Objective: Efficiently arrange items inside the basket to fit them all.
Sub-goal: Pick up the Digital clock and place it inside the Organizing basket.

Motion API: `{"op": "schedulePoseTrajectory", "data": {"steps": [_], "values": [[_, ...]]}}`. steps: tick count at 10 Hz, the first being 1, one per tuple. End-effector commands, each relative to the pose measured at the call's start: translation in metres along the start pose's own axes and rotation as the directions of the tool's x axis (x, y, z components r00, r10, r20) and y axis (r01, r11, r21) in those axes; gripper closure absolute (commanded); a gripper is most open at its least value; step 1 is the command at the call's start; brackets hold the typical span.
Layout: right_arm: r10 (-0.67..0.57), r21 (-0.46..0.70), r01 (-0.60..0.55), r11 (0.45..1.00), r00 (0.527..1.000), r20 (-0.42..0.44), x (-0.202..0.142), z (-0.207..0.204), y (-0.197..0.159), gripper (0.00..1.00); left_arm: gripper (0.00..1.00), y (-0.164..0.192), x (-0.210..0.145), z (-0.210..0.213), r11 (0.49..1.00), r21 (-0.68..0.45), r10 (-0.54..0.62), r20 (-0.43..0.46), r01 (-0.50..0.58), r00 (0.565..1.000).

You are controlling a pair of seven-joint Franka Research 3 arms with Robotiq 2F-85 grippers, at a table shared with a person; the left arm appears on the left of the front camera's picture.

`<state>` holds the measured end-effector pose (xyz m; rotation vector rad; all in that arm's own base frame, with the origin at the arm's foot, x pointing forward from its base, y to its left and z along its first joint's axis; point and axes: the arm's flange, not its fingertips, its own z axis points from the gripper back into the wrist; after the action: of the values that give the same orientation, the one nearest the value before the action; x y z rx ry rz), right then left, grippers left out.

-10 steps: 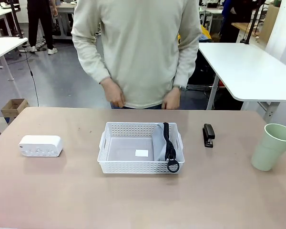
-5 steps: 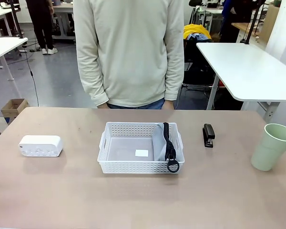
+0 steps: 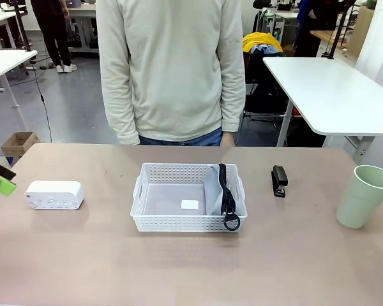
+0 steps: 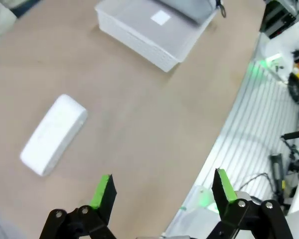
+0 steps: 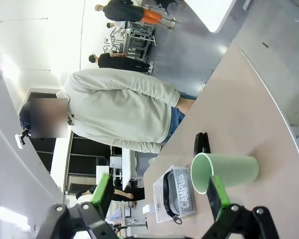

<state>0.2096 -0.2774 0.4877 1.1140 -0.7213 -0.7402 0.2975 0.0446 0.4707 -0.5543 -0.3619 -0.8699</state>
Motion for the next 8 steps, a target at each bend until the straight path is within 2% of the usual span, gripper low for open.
{"op": "schedulePoseTrajectory", "data": {"steps": [1, 2, 3, 4, 5, 6, 7, 8], "values": [[0.027, 0.028, -0.027, 0.999, 1.0, 0.01, 0.002, 0.0, 0.0, 0.0, 0.0, -0.004, -0.012, -0.001, 0.993, -0.086, 0.086, -0.007, -0.086, 0.996], [0.027, 0.028, -0.027, 0.999, 1.0, 0.01, 0.002, 0.0, 0.0, 0.0, 0.0, -0.004, -0.012, -0.001, 0.993, -0.086, 0.086, -0.007, -0.086, 0.996], [0.027, 0.028, -0.027, 0.999, 1.0, 0.01, 0.002, 0.0, 0.0, 0.0, 0.0, -0.001, -0.006, -0.002, 0.998, -0.045, 0.037, -0.005, -0.037, 0.999], [0.027, 0.028, -0.027, 0.999, 1.0, 0.01, 0.002, 0.0, 0.0, 0.0, 0.0, 0.009, 0.006, -0.011, 0.999, 0.037, 0.04, -0.099, -0.036, 0.994], [0.027, 0.028, -0.027, 0.999, 1.0, 0.01, 0.002, 0.0, 0.0, 0.0, 0.0, 0.01, 0.015, -0.019, 0.985, 0.007, -0.167, -0.188, 0.172, 0.968], [0.027, 0.028, -0.027, 0.999, 1.0, 0.01, 0.002, 0.0, 0.0, 0.0, 0.0, 0.007, 0.022, -0.023, 0.946, 0.037, -0.309, -0.2, 0.322, 0.93], [0.027, 0.028, -0.027, 0.999, 1.0, 0.01, 0.002, 0.0, 0.0, 0.0, 0.0, 0.011, 0.032, -0.028, 0.913, 0.056, -0.386, -0.2, 0.404, 0.9], [0.027, 0.028, -0.027, 0.999, 1.0, 0.01, 0.002, 0.0, 0.0, 0.0, 0.0, 0.021, 0.038, -0.03, 0.902, 0.081, -0.398, -0.23, 0.425, 0.888]]}}
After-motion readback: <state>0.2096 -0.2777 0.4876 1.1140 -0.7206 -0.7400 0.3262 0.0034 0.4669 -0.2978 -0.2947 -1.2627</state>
